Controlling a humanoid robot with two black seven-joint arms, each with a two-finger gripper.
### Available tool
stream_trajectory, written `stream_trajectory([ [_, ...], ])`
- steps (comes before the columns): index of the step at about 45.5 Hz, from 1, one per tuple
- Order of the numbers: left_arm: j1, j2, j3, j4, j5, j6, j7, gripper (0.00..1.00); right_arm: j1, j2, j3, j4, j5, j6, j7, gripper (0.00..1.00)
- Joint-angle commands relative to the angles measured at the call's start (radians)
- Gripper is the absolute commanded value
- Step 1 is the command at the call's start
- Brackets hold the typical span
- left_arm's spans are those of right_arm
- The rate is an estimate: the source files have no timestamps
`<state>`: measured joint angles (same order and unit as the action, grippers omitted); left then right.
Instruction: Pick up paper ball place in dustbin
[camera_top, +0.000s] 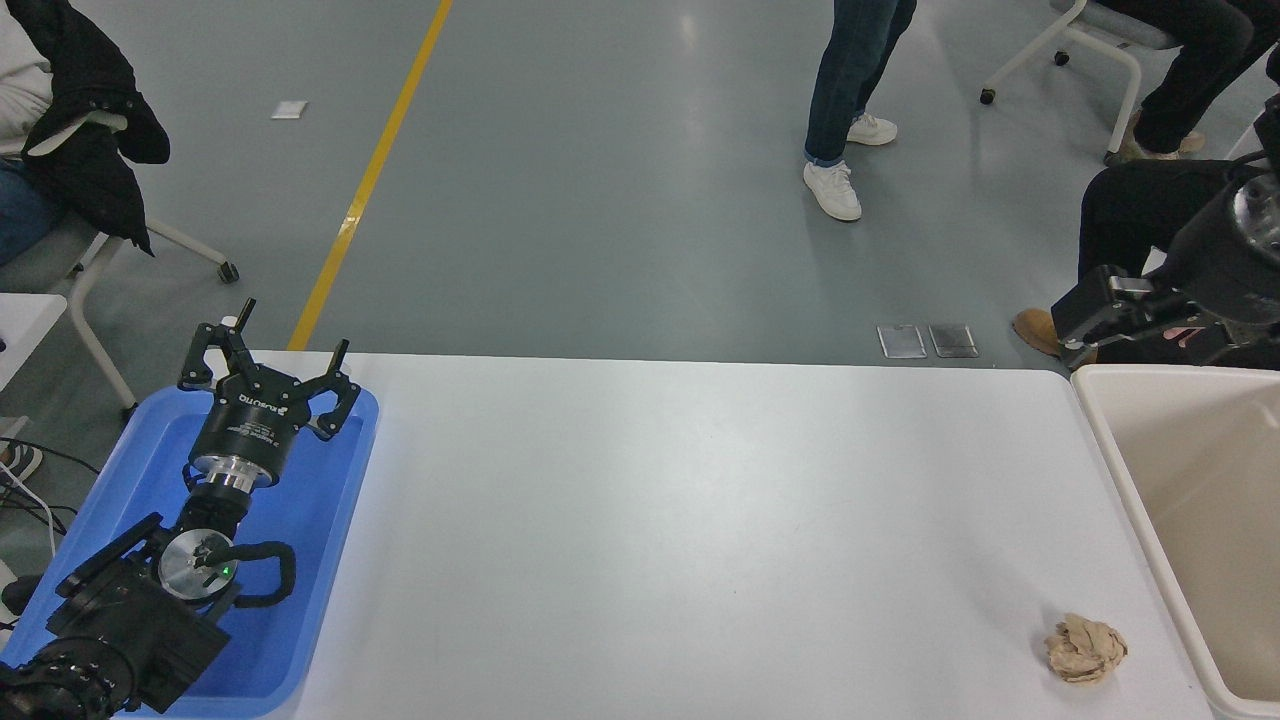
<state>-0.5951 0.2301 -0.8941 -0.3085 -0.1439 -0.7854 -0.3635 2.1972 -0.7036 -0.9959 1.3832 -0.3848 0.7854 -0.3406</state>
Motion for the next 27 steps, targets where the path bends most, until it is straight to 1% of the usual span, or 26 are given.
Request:
stream_trajectory([
  [1, 0.0, 0.0, 0.0, 0.0, 0.0, 0.0, 0.0, 1.0, -0.021, 0.0, 0.002, -0.01, 0.001, 0.0, 0.0, 1.0],
  [27, 0.0, 0.0, 0.001, 0.0, 0.001, 0.0, 0.0, 1.0, -0.059, 0.0, -0.003, -0.167, 0.021, 0.0, 0.003, 1.0],
])
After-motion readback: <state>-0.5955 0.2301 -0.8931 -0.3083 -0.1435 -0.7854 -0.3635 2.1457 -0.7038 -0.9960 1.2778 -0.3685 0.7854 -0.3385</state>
